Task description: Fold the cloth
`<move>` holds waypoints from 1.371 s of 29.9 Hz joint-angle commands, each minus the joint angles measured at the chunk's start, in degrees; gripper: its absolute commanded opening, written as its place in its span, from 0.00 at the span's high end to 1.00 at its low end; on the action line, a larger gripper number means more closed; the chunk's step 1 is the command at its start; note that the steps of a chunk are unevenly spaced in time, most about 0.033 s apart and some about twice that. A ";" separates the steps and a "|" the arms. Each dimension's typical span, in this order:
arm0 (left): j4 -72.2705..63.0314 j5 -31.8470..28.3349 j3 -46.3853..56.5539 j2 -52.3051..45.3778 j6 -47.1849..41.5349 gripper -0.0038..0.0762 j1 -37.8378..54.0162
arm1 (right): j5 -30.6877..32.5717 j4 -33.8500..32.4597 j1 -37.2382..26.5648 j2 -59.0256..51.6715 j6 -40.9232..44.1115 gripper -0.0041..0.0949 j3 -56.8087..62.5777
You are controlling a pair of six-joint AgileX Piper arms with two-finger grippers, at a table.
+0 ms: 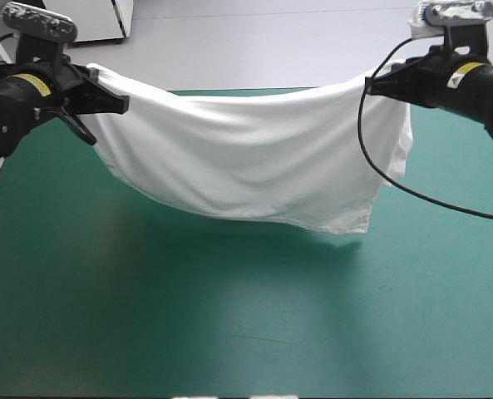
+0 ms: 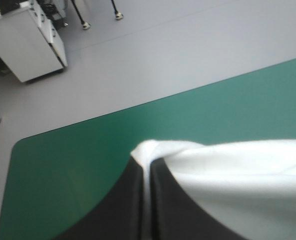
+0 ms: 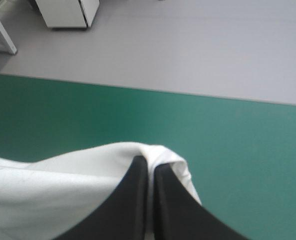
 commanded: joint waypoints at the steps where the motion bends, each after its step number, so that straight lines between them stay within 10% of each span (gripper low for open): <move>1: 6.75 -3.51 -1.92 -2.77 -4.76 0.96 -0.08 | -2.39 -0.44 -0.08 -1.66 -0.80 0.98 -6.56; 11: 3.65 -7.20 -1.92 1.31 -5.80 0.96 -0.08 | -2.22 1.78 -0.08 2.22 -3.76 0.98 -9.17; 22: 2.38 -18.76 -9.11 13.29 -5.80 0.96 3.37 | -16.58 1.01 -0.18 15.78 -5.53 0.98 -20.61; 31: -8.60 -16.51 -16.62 19.79 1.05 0.96 9.06 | -6.40 -1.91 -0.18 22.10 -5.53 0.98 -28.27; 41: -12.00 3.59 -16.62 31.41 2.86 0.96 9.06 | 12.92 0.20 -0.18 36.78 0.08 0.98 -25.69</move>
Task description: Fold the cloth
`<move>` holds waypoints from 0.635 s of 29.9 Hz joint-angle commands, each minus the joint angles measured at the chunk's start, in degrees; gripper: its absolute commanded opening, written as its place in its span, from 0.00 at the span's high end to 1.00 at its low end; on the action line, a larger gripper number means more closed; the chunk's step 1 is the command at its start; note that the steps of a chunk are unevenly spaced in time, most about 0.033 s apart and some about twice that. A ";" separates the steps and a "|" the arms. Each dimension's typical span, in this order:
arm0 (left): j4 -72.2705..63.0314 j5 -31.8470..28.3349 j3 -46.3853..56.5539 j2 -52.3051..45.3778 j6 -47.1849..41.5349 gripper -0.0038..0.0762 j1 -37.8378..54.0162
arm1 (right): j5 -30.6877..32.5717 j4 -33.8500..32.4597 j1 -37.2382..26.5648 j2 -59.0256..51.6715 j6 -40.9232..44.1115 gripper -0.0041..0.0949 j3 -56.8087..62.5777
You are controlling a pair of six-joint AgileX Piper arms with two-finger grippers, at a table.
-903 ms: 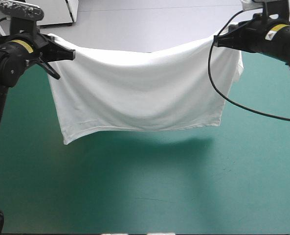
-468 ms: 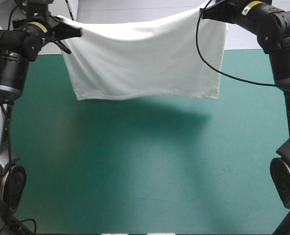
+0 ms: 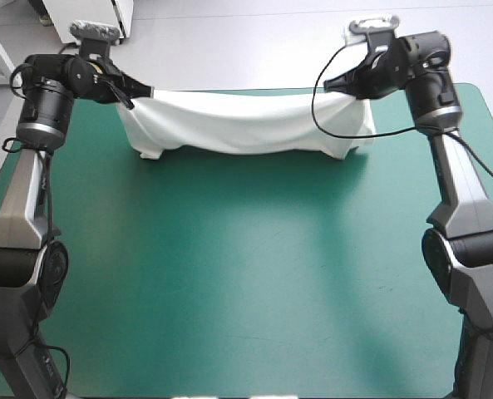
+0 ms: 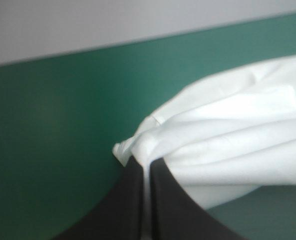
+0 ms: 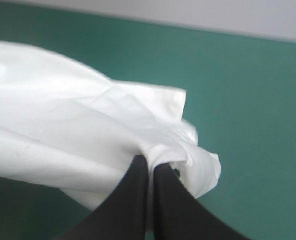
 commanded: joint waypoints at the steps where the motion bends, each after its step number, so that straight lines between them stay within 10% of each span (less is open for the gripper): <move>1: -3.78 4.15 -1.34 0.22 0.48 0.96 -0.05 | -0.58 4.80 -0.18 -0.73 0.59 0.98 2.13; 19: -6.33 -4.69 48.49 -20.60 2.17 0.96 -0.05 | -1.65 5.93 0.05 -23.43 -2.22 0.98 48.85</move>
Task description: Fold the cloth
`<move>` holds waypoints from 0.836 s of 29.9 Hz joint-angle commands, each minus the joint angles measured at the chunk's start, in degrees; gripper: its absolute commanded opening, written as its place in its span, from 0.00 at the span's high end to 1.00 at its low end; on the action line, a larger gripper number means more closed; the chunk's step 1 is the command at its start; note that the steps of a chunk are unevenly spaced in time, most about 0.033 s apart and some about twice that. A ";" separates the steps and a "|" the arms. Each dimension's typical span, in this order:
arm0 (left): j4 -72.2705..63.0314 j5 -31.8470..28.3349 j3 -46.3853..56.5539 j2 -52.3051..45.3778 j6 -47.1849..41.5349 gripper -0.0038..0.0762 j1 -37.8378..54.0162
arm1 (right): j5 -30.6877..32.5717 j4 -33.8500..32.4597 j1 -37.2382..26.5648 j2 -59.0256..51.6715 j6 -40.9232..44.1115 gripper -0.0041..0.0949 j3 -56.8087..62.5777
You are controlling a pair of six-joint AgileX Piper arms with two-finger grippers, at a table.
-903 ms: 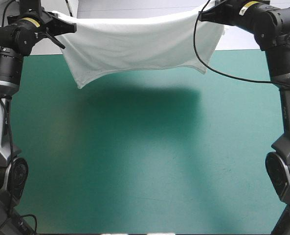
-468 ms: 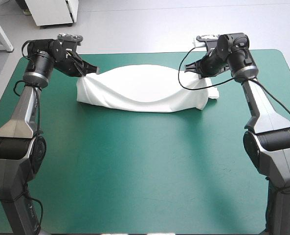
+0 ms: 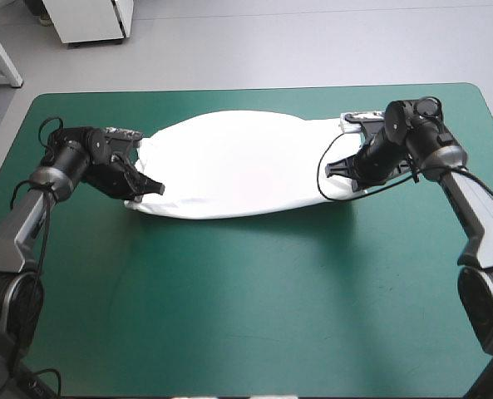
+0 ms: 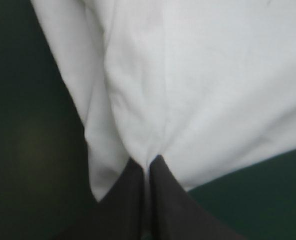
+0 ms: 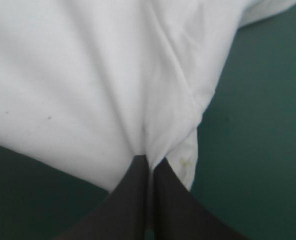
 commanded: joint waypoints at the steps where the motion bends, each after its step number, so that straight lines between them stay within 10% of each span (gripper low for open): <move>1: -1.12 -3.49 8.19 -9.24 -1.18 0.96 -0.05 | 0.81 -0.73 -0.05 -7.40 -1.44 0.98 7.98; 16: -1.12 -0.85 31.38 -19.60 -1.04 0.96 -0.05 | -10.81 2.30 -0.05 -21.04 -4.88 0.96 41.00; 25: -2.05 -1.10 31.38 -19.60 0.56 0.39 -0.05 | -16.26 2.82 -0.05 -21.01 -4.08 0.23 37.11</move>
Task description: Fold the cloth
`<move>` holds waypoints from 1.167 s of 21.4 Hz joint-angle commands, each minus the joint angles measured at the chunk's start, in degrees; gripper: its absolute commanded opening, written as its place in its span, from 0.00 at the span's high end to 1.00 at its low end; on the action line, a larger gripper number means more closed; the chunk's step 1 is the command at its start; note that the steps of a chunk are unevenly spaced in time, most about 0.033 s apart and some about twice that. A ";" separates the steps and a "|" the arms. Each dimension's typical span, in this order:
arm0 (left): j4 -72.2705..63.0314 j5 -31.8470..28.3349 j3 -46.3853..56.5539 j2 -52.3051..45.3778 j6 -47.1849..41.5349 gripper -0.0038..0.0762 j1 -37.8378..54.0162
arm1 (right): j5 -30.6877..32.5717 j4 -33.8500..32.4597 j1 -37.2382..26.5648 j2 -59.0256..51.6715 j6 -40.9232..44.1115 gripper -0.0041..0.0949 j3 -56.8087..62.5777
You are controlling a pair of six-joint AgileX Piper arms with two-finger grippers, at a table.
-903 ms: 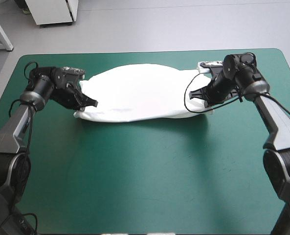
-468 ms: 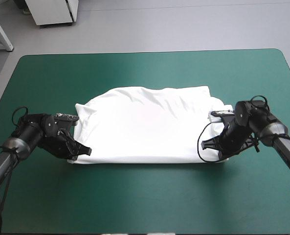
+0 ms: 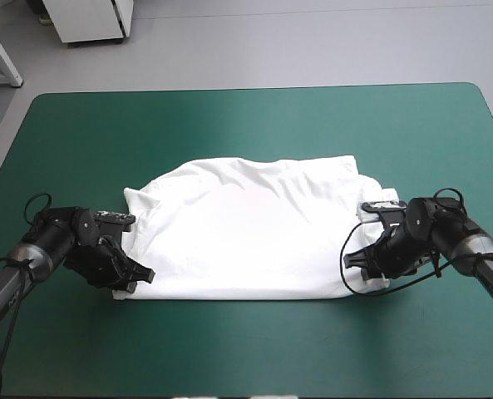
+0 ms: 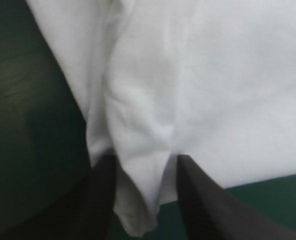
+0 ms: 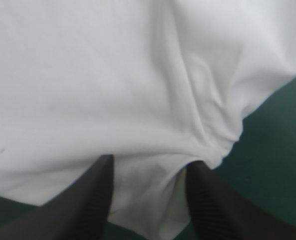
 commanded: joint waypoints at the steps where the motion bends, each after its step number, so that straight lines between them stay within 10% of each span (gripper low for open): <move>1: -0.97 -0.03 -1.15 -1.91 -0.03 0.33 -0.05 | -1.18 0.10 -0.05 -1.96 0.25 0.17 -5.11; 11: -0.23 7.46 -24.48 -1.91 -3.23 0.27 -0.05 | -0.90 -22.33 -1.28 -1.86 10.61 0.14 -22.13; 17: -0.82 8.11 -29.52 -1.91 -5.47 0.27 -0.05 | -1.39 -8.13 -12.45 4.26 5.86 0.20 -22.13; 25: -0.91 7.17 -29.52 -1.91 -5.47 0.27 -0.05 | -6.51 -5.80 -12.69 13.32 6.02 0.33 -22.13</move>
